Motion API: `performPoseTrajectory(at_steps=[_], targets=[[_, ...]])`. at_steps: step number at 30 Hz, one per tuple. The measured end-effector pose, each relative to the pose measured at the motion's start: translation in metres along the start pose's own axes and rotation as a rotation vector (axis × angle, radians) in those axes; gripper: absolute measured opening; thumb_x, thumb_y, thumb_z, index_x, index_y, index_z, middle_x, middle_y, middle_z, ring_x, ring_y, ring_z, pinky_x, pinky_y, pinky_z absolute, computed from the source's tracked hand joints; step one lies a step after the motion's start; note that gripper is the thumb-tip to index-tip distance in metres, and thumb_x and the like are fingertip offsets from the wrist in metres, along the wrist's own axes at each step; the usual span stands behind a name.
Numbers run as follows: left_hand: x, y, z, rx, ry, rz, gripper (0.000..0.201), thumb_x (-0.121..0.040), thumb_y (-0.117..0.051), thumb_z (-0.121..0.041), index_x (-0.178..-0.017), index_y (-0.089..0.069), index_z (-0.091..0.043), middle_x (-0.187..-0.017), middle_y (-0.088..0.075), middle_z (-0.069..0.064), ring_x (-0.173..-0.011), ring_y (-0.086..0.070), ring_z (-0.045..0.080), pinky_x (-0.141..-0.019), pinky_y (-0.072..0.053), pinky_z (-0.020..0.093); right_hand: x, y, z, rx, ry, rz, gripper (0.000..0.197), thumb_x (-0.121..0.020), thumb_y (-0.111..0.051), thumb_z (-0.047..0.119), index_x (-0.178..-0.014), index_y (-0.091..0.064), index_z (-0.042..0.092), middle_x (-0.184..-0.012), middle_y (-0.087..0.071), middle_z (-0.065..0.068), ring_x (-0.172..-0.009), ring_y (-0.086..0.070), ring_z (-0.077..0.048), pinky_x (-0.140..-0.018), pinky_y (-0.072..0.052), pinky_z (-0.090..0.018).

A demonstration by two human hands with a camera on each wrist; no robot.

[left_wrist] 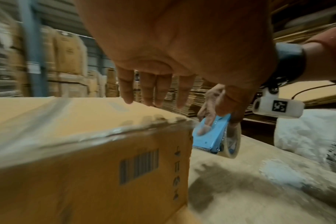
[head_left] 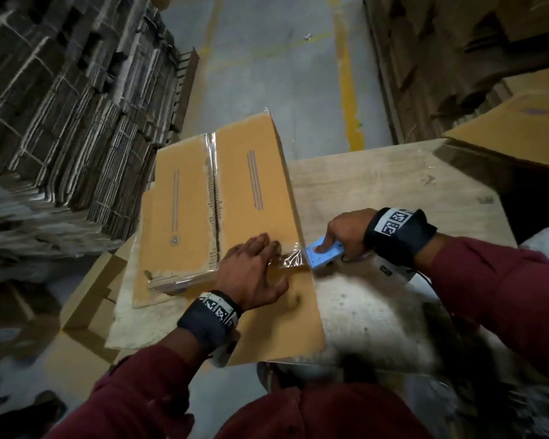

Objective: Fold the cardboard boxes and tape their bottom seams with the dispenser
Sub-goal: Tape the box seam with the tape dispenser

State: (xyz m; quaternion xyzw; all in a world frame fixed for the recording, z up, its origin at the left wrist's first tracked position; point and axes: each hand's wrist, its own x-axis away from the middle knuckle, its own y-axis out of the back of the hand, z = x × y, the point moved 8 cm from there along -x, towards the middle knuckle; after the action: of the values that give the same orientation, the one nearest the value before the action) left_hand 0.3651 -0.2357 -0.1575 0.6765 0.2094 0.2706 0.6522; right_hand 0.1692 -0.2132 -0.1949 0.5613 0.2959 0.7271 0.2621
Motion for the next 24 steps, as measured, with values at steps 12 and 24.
performPoseTrajectory(at_steps=[12,24], targets=[[-0.071,-0.028,-0.025,-0.257,-0.393,0.362,0.080,-0.077,-0.040,-0.085,-0.136,-0.065,-0.037,-0.173,-0.005,0.012,-0.160,0.004,0.026,-0.126,-0.006,0.057,-0.007,-0.024,-0.033,-0.005,-0.112,0.053,0.043,-0.094,-0.068,0.026,-0.137,-0.065,0.029,-0.132,-0.066,-0.006,-0.092,-0.060,-0.028,-0.074,-0.043,-0.031],[-0.090,-0.003,-0.033,0.094,-0.402,0.454,0.082,-0.087,-0.048,-0.081,-0.144,-0.060,-0.022,-0.171,-0.022,0.009,-0.159,-0.014,0.021,-0.128,-0.019,0.047,-0.031,-0.045,-0.039,-0.215,-0.050,-0.041,0.049,-0.082,-0.074,0.003,-0.119,-0.074,0.036,-0.128,-0.045,-0.005,-0.117,-0.052,-0.033,-0.084,-0.045,-0.030]])
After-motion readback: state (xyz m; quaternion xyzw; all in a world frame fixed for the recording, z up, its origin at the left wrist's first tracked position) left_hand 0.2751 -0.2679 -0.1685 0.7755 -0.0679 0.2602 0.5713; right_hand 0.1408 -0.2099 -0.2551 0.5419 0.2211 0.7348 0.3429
